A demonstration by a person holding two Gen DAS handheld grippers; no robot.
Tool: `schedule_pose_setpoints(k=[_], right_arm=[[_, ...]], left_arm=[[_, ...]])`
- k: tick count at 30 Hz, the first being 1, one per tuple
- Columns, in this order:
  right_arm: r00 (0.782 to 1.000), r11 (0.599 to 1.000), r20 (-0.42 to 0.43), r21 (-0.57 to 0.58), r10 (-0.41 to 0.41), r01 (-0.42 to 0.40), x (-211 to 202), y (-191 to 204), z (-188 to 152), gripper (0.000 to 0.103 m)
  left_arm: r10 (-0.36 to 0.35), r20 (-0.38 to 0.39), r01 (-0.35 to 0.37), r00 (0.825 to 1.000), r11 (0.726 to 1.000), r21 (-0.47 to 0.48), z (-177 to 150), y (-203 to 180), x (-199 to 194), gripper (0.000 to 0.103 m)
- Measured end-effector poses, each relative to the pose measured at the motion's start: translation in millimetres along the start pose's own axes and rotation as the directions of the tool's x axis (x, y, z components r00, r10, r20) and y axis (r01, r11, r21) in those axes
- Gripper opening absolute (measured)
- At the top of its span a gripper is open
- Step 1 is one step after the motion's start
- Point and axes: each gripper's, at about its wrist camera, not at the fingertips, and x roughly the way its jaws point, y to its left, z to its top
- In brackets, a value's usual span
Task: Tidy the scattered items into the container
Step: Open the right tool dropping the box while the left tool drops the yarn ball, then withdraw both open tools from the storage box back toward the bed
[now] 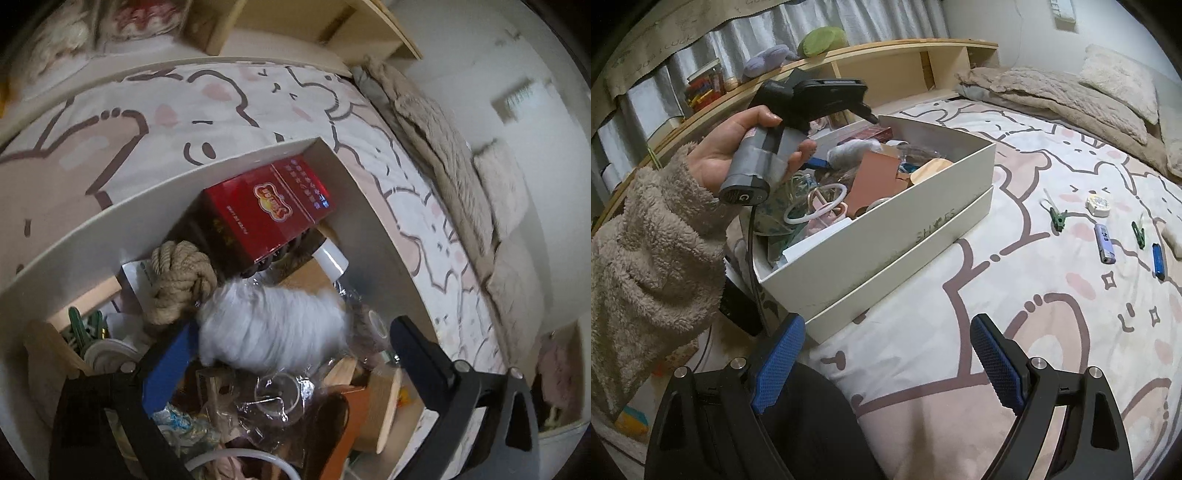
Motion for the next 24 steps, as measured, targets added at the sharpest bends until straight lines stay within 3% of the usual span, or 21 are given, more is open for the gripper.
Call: schedule_pose_setpoints(k=[6, 17, 24], right_arm=[[1.000, 1.000, 0.006, 0.013, 0.002, -0.002, -3, -4, -2, 0.091], [0.999, 1.000, 0.035, 0.002, -0.002, 0.002, -15, 2, 3, 0.091], [0.995, 1.000, 0.097, -0.006, -0.002, 0.003, -31, 11, 17, 0.091]], left_arm=[[0.024, 0.038, -0.028, 0.999, 0.991, 0.129, -10, -7, -15, 0.103], [-0.004, 0.022, 0.000, 1.000, 0.984, 0.181, -23, -6, -30, 0.103], [0.029, 0.082, -0.049, 0.996, 0.967, 0.251, -33, -10, -48, 0.103]])
